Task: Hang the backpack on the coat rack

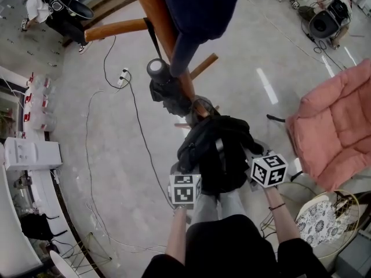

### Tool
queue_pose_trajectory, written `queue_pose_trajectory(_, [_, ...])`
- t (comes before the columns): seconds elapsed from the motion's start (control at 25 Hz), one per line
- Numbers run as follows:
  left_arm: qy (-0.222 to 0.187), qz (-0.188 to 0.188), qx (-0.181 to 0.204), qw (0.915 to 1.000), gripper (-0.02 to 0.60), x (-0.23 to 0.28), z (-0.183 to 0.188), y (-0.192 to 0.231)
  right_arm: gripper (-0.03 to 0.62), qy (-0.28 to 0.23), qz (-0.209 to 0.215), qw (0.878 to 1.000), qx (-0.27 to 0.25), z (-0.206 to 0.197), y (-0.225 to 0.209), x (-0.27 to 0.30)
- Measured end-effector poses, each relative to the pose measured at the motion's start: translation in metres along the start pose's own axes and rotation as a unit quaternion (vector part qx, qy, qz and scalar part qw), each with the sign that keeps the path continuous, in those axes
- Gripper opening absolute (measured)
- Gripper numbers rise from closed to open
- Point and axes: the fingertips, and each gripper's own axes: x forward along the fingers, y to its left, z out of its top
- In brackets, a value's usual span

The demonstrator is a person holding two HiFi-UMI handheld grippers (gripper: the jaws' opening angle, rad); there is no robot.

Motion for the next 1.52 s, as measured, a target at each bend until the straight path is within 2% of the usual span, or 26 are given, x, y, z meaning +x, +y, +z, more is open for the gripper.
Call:
queue_pose_trajectory(0.4, [0.008,0.008,-0.021,0.9997,0.113,0.033,-0.011,0.014,0.035,0.014,-0.010,1.000,0.008,-0.013,-0.012,0.033])
queue_pose_trajectory(1.08, [-0.019,0.031,-0.041,0.9985,0.133,0.072,-0.006,0.033,0.044,0.005,-0.019,1.000,0.005,-0.013,-0.030,0.062])
queue_pose_trajectory(1.36, [-0.023,0.048,-0.046,0.9976,0.160,0.082,-0.003,0.042,0.054,0.016,-0.023,1.000,0.011,-0.015,-0.032,0.070])
queue_pose_trajectory(1.52, [-0.025,0.042,-0.053,0.9974,0.205,0.088,0.000,0.041,0.065,0.020,-0.034,0.999,0.006,-0.015,-0.035,0.074])
